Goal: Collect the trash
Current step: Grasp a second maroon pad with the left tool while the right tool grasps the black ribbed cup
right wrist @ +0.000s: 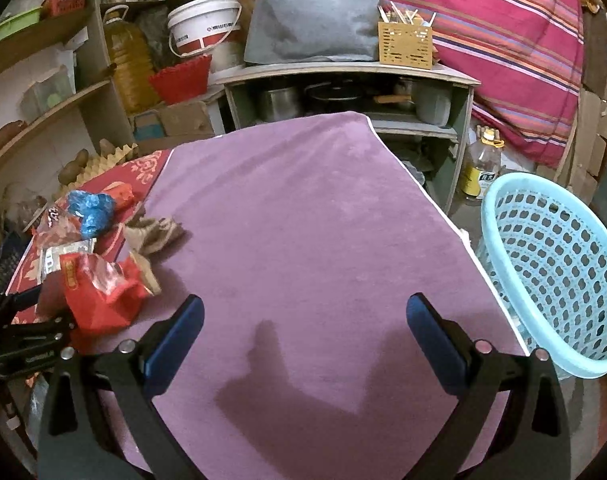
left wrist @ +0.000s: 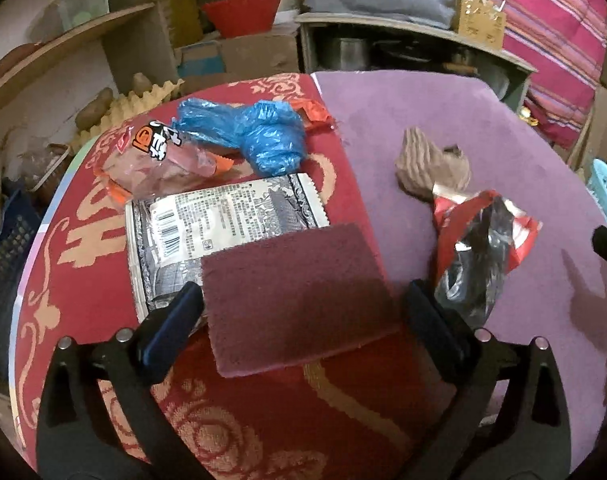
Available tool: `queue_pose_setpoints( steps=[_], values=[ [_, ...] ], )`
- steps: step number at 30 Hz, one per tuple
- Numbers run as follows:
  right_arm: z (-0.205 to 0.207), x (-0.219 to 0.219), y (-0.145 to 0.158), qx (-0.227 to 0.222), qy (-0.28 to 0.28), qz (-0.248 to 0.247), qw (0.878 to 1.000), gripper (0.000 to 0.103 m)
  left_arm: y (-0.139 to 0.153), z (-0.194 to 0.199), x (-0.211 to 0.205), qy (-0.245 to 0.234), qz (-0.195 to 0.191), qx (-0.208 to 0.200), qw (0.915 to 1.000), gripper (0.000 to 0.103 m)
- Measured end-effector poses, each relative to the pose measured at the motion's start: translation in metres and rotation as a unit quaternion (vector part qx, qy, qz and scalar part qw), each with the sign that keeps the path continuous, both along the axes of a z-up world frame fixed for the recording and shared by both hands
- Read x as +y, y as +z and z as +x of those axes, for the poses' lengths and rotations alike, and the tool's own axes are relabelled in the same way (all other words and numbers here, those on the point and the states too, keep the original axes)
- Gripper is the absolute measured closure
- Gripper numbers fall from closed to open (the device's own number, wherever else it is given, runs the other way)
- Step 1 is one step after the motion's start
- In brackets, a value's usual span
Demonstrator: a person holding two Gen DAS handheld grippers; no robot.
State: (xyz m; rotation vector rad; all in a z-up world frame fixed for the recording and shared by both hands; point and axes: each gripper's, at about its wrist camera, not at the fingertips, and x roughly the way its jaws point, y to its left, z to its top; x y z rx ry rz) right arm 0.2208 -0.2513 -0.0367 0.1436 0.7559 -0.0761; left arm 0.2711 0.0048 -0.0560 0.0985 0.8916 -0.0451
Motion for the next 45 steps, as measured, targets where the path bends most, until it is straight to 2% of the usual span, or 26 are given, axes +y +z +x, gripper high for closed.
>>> queue_pose_setpoints(
  steps=[4, 7, 10, 15, 21, 28, 33, 37, 45],
  values=[
    [-0.001, -0.003, 0.000, 0.002, -0.005, 0.006, 1.000, 0.004, -0.004, 0.004, 0.001, 0.016, 0.003, 0.016, 0.9997, 0.007],
    [-0.002, 0.000, 0.003, -0.001, -0.001, 0.005, 1.000, 0.004, -0.002, 0.000, 0.002, 0.010, 0.001, 0.012, 0.9999, 0.017],
    [-0.006, 0.007, 0.008, -0.006, 0.007, -0.004, 1.000, 0.004, 0.002, -0.006, 0.007, 0.001, -0.006, 0.008, 0.9999, 0.017],
    [-0.017, 0.025, 0.020, -0.016, 0.027, -0.008, 0.999, 0.004, 0.017, -0.021, 0.018, -0.006, -0.013, -0.013, 0.9998, 0.017],
    [-0.045, 0.064, 0.031, -0.026, 0.054, -0.023, 0.998, 0.004, 0.040, -0.059, 0.039, -0.009, -0.003, -0.057, 0.9983, 0.017],
    [-0.075, 0.114, 0.018, -0.019, 0.076, -0.012, 0.997, 0.004, 0.048, -0.097, 0.078, 0.006, 0.012, -0.085, 0.9963, 0.017],
    [-0.085, 0.148, 0.014, -0.007, 0.081, -0.012, 0.997, 0.004, 0.044, -0.106, 0.111, 0.029, -0.002, -0.076, 0.9967, 0.017],
    [-0.085, 0.174, 0.004, 0.001, 0.073, -0.047, 0.996, 0.004, 0.048, -0.111, 0.130, 0.042, -0.013, -0.083, 0.9956, 0.017],
    [-0.081, 0.186, -0.003, 0.026, 0.078, -0.051, 0.995, 0.005, 0.042, -0.112, 0.150, 0.055, -0.018, -0.078, 0.9953, 0.017]
  ],
)
